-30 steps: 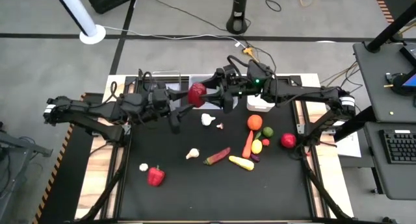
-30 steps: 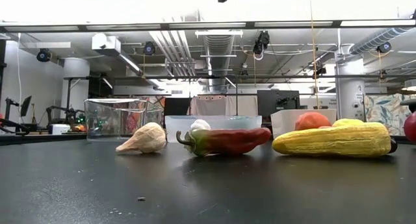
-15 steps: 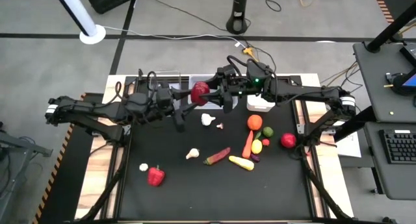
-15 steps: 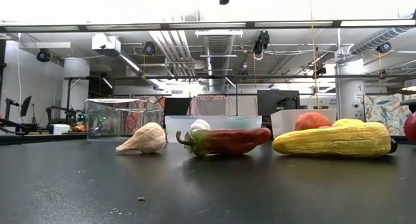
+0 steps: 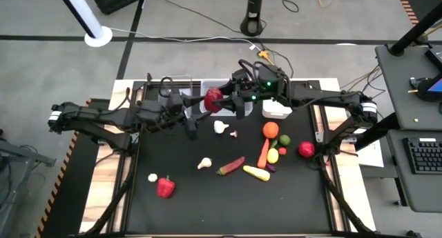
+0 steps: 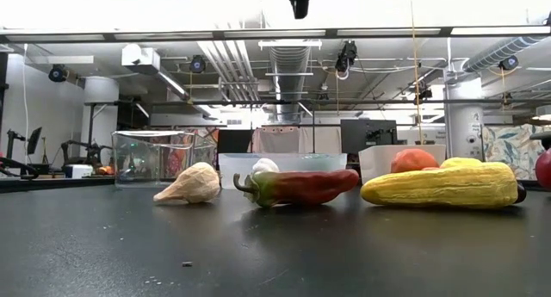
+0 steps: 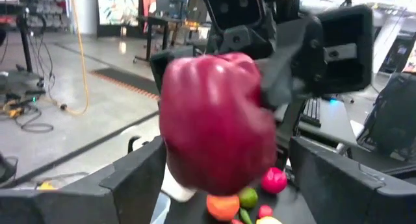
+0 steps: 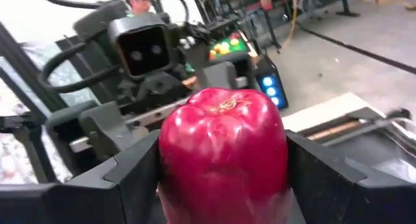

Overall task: Sort produce into baskets
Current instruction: Put the red apple into the white bin

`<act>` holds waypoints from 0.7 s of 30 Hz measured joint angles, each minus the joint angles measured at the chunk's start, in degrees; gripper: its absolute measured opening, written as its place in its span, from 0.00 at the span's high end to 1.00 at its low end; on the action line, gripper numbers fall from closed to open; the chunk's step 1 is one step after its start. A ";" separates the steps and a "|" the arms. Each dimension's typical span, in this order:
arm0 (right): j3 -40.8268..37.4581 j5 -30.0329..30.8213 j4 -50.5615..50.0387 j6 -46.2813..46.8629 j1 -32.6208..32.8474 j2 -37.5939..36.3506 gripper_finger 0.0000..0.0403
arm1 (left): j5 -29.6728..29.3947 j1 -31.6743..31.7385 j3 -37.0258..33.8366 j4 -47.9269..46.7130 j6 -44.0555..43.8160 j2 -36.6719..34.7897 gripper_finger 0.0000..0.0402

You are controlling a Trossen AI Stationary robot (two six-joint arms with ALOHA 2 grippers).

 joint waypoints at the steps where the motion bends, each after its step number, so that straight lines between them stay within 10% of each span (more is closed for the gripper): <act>1: 0.02 -0.02 -0.95 0.07 -0.38 -0.11 0.32 | 0.02 0.00 0.00 -0.61 -0.61 -0.04 0.24; 21: 0.10 9.82 -46.40 -2.51 -15.15 -2.42 0.31 | 0.08 0.01 0.09 -14.21 -12.24 -1.49 0.24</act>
